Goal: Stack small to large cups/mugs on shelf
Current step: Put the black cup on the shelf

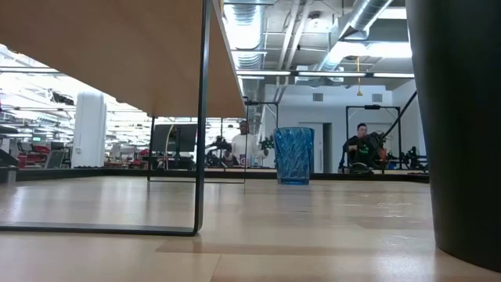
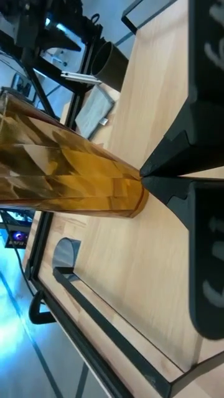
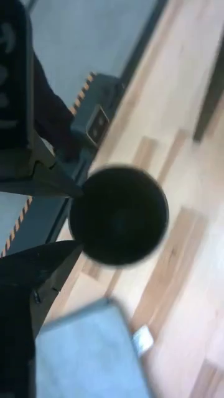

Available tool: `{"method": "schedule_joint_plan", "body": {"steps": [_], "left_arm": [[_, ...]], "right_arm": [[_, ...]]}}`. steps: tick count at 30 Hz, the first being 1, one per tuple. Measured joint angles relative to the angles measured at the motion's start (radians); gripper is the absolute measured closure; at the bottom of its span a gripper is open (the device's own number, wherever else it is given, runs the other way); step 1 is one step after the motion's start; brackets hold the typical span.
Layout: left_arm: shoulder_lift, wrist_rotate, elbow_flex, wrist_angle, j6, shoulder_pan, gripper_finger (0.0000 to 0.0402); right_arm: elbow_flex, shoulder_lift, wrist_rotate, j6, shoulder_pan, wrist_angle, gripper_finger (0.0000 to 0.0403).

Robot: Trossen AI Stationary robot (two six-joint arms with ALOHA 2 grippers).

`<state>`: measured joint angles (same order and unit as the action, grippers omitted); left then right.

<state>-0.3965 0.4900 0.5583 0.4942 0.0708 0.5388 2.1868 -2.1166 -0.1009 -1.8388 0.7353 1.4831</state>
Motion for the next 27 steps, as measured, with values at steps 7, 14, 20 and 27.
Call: {"method": "schedule_joint_plan", "body": {"steps": [7,14,20,27], "left_arm": [[0.000,0.000,0.000,0.018,0.000,0.000,0.0401],[0.000,0.000,0.000,0.019,0.001,0.000,0.0401],[0.000,-0.002,0.000,0.018,0.002,0.000,0.0401],[0.000,-0.007,0.000,0.017,0.004,0.000,0.0401]], "right_arm": [[-0.032,0.001,0.029,-0.082,0.000,0.043,0.0258],[-0.141,0.000,0.052,-0.126,0.003,-0.066,0.0252],[-0.190,0.001,0.070,-0.127,0.003,-0.079,0.0257],[-0.235,0.000,0.087,-0.119,0.001,-0.101,0.0262]]}}
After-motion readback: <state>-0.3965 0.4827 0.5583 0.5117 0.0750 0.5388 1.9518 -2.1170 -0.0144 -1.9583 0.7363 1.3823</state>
